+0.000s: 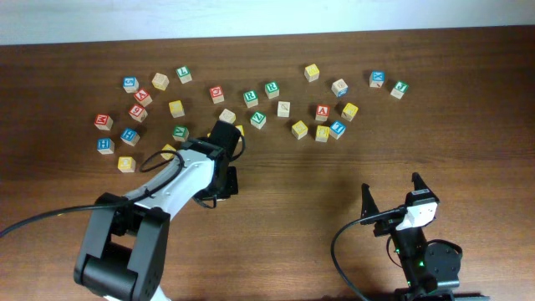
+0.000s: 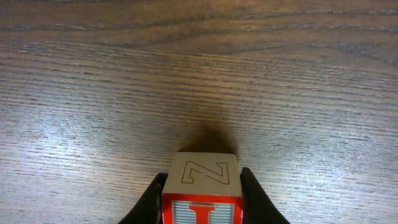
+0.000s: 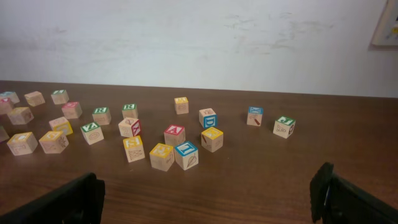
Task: Spell out ICRA
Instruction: 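Carry the red I block forward and set it down on open table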
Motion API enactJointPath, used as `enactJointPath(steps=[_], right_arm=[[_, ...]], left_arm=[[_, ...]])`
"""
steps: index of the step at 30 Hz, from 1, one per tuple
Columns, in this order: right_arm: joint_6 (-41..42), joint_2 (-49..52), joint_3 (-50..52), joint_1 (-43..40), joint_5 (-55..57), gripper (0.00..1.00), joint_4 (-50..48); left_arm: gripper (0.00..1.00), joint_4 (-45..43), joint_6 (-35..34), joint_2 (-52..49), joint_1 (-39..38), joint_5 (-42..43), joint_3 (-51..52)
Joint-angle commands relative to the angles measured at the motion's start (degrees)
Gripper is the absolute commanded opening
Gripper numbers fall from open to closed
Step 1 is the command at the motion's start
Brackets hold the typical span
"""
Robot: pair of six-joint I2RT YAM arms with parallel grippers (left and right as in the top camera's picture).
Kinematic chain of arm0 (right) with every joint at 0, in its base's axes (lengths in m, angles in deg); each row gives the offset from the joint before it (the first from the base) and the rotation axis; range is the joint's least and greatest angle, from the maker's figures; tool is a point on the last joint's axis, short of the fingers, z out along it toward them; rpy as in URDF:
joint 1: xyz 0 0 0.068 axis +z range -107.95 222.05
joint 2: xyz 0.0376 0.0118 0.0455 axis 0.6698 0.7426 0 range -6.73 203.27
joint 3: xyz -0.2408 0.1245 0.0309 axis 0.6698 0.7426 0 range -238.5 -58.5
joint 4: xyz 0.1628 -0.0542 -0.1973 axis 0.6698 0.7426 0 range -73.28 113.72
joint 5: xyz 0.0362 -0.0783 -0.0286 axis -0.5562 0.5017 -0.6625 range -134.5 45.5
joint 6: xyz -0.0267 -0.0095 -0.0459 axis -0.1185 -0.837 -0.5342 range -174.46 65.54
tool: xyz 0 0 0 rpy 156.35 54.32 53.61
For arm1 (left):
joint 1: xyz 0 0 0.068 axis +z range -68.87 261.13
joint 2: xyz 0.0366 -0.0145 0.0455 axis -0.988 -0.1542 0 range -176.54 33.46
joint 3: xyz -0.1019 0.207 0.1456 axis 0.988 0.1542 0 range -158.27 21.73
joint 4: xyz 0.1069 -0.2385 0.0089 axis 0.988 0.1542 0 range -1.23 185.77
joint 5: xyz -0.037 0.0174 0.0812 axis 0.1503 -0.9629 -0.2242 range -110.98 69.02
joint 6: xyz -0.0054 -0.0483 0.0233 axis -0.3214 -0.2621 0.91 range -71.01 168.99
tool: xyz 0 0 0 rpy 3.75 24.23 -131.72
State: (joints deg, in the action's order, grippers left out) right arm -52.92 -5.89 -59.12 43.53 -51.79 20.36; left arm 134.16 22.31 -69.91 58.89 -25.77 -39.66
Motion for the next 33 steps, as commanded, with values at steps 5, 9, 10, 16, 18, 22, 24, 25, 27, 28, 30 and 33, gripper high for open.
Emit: enactJointPath(steps=[5, 9, 10, 16, 18, 22, 24, 25, 27, 28, 30, 33], right_arm=[[0.7, -0.4, 0.3, 0.0, 0.4, 0.98, 0.4], [0.7, -0.4, 0.3, 0.0, 0.4, 0.98, 0.4], [0.7, -0.4, 0.3, 0.0, 0.4, 0.98, 0.4], [0.7, -0.4, 0.3, 0.0, 0.4, 0.98, 0.4], [0.7, -0.4, 0.3, 0.0, 0.4, 0.98, 0.4], [0.7, -0.4, 0.3, 0.0, 0.4, 0.98, 0.4], [0.7, -0.4, 0.3, 0.0, 0.4, 0.98, 0.4], [0.7, -0.4, 0.3, 0.0, 0.4, 0.98, 0.4], [0.7, -0.4, 0.3, 0.0, 0.4, 0.98, 0.4], [0.7, -0.4, 0.3, 0.0, 0.4, 0.98, 0.4], [0.7, -0.4, 0.3, 0.0, 0.4, 0.98, 0.4], [0.7, -0.4, 0.3, 0.0, 0.4, 0.98, 0.4]], left_arm=[[0.23, -2.2, 3.7, 0.0, -0.1, -0.2, 1.3], [0.23, -2.1, 3.6, 0.0, -0.1, 0.0, 1.3], [0.24, -2.2, 3.6, 0.0, -0.1, 0.0, 1.3], [0.43, -2.1, 3.6, 0.0, -0.1, 0.5, 1.2], [0.44, -1.6, 3.6, 0.1, -0.1, 0.9, 0.7], [0.45, 1.4, 3.6, 0.1, -0.1, 0.9, -3.2], [0.45, 4.5, 3.6, 0.1, 0.0, 0.9, -7.7], [0.46, 6.3, 3.6, 0.2, 0.3, 0.9, -10.2], [0.48, 11.7, 3.6, 0.2, 1.5, 0.9, -17.2], [0.48, 14.0, 3.6, 0.2, 1.9, 0.9, -20.2], [0.48, 19.0, 3.7, 0.2, 3.1, 0.9, -26.9], [0.64, 23.1, 3.7, 0.2, 6.8, 0.7, -36.1]])
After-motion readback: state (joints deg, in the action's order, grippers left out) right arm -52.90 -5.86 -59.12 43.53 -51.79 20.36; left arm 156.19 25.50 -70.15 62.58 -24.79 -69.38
